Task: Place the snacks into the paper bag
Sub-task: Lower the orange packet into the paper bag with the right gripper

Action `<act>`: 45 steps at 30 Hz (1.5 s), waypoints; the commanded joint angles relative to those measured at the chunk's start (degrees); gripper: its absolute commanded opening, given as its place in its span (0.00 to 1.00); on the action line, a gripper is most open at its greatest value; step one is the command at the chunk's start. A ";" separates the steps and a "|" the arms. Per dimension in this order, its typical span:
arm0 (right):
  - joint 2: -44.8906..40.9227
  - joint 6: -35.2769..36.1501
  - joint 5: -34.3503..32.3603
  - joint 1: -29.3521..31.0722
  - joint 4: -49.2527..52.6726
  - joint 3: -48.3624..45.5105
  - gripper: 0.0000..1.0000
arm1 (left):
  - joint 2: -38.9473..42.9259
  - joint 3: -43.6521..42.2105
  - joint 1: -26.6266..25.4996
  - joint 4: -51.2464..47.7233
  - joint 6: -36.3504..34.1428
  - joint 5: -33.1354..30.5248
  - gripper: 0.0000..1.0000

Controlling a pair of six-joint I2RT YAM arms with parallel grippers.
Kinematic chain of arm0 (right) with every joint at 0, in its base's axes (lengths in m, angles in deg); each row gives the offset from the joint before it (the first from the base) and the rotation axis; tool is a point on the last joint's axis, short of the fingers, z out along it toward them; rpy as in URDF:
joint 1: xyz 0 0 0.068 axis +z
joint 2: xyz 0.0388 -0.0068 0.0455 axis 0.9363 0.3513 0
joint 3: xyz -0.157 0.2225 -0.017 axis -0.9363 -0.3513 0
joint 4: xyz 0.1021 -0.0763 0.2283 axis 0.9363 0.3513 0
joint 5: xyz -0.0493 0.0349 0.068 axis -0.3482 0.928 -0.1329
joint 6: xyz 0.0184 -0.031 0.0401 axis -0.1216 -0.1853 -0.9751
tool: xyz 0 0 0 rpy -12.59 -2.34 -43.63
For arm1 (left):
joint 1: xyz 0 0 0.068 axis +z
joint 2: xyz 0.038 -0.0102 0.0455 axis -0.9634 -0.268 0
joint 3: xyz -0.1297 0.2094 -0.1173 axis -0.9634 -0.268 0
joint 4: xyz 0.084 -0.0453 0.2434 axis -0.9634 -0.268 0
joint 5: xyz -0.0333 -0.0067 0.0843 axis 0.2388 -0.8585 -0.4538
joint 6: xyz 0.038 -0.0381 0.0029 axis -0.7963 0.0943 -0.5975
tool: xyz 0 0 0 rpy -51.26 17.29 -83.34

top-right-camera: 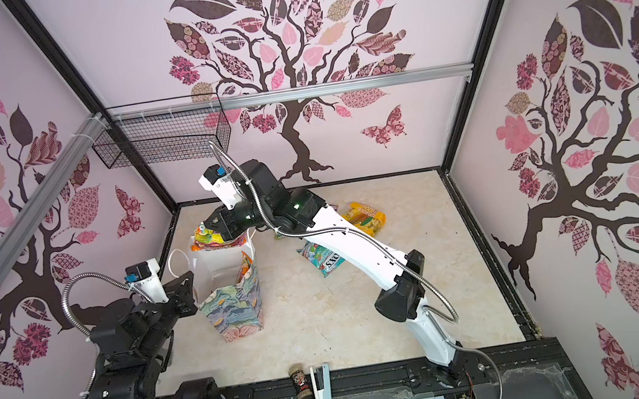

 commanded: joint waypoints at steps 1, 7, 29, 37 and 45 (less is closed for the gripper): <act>1.47 2.93 -3.06 0.41 -0.63 0.84 0.00 | -0.07 0.24 0.19 0.05 -0.64 -0.32 0.00; 1.35 4.35 -4.54 0.48 -0.70 -0.68 0.00 | -1.05 0.59 0.27 -0.42 -0.64 -0.44 0.00; 0.50 8.51 -6.06 3.66 2.09 -4.18 0.00 | -0.52 0.33 0.30 -0.29 -0.73 -0.20 0.00; -0.39 8.61 -5.81 4.14 2.14 -5.56 0.03 | -0.31 0.32 0.34 -0.16 -0.64 -0.09 0.00; -0.40 9.48 -5.45 5.81 2.75 -3.06 0.21 | -0.36 0.31 0.29 -0.32 -0.64 -0.18 0.00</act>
